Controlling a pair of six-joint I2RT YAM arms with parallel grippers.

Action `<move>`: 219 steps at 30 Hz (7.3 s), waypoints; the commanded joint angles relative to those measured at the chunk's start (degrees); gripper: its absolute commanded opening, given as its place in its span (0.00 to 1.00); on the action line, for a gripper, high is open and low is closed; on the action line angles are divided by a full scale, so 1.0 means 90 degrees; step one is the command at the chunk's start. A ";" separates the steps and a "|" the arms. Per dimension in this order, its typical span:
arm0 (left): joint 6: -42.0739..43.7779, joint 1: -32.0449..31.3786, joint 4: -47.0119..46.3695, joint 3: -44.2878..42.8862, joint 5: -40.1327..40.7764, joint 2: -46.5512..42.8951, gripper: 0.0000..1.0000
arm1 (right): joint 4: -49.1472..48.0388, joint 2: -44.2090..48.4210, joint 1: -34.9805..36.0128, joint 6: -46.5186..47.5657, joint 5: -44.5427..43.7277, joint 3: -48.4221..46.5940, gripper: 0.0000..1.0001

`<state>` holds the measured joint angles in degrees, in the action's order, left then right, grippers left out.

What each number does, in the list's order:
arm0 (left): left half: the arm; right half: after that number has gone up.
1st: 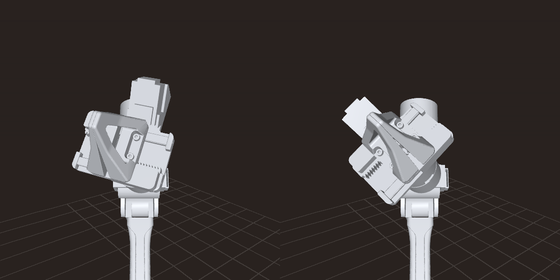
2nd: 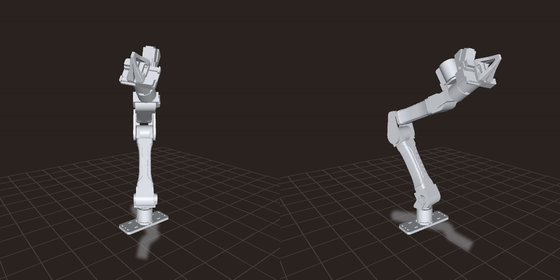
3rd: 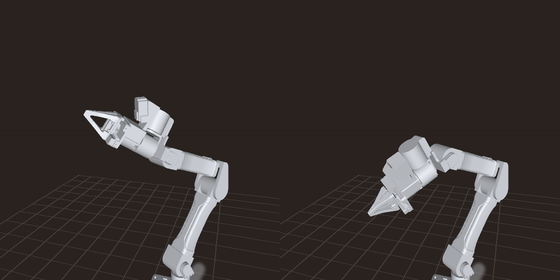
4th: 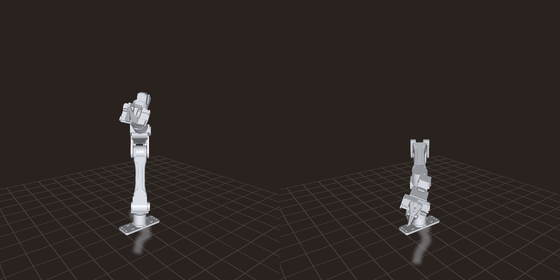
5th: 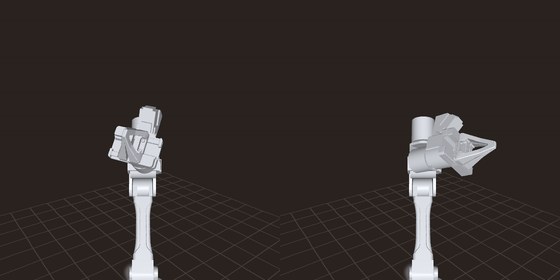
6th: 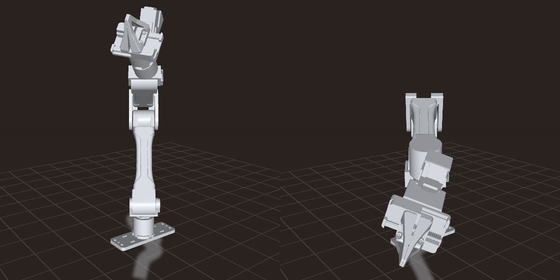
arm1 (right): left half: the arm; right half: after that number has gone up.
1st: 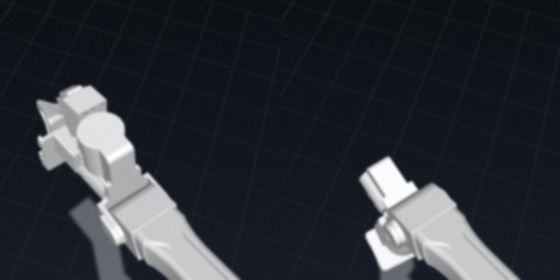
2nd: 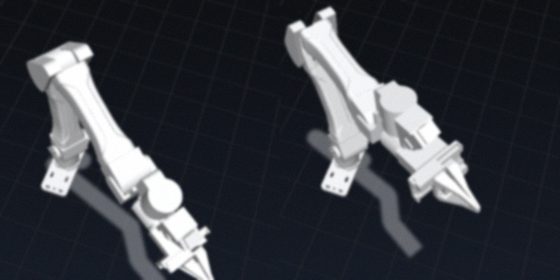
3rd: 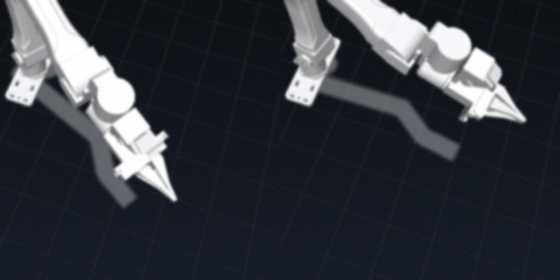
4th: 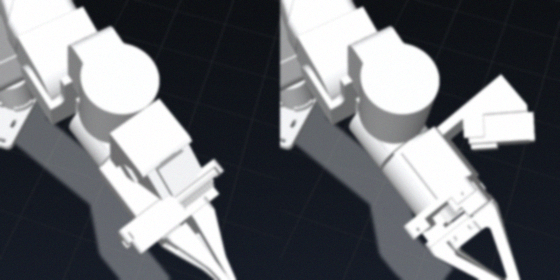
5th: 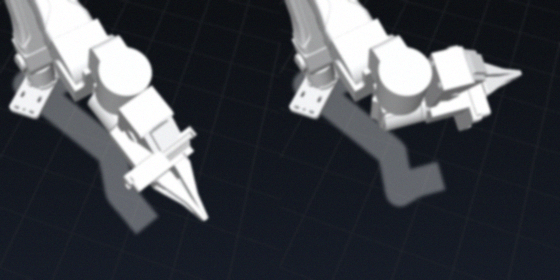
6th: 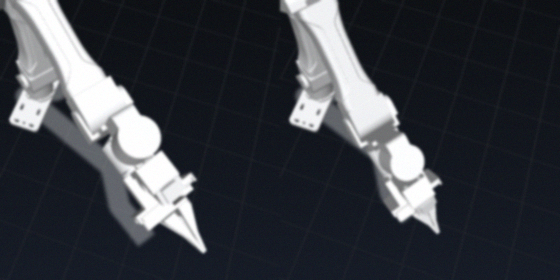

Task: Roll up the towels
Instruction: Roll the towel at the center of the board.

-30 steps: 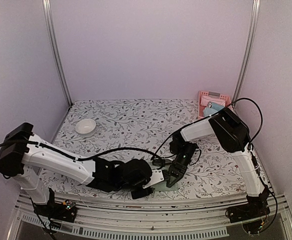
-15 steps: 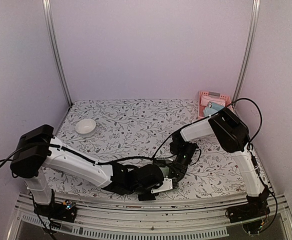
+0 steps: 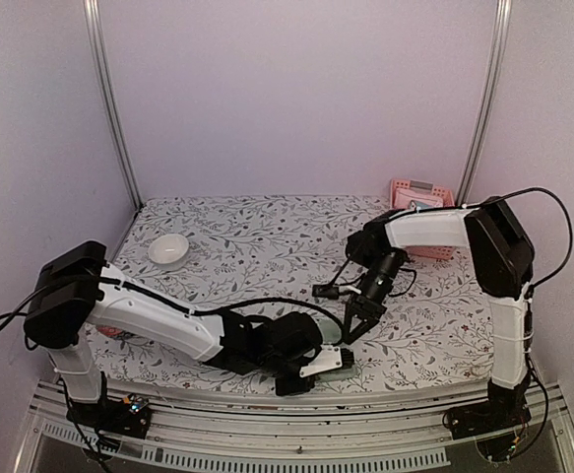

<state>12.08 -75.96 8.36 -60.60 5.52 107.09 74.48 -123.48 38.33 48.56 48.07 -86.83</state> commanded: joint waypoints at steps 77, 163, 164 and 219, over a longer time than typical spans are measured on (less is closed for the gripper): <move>-0.0402 0.0009 -0.0423 0.1003 0.0613 -0.1397 0.50 | -0.0271 -0.1805 0.0188 -0.0042 -0.0374 -0.0222 0.05; -0.1533 0.1714 0.0076 0.1287 -0.1107 -0.1550 0.41 | -0.2217 0.0173 0.0273 -0.0111 -0.0441 0.1303 0.07; -0.1393 0.1500 0.0004 0.1369 -0.0793 -0.1670 0.41 | -0.1954 -0.0055 0.0223 -0.0053 -0.0352 0.1097 0.07; -0.0315 0.0590 0.1670 -0.1157 -0.1261 0.1381 0.26 | -0.2271 0.3820 -0.1451 -0.0908 -0.1777 0.0463 0.37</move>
<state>16.05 -72.31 13.80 -70.57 7.99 113.86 64.77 -97.27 24.47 45.52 41.85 -89.08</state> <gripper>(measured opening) 0.270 0.369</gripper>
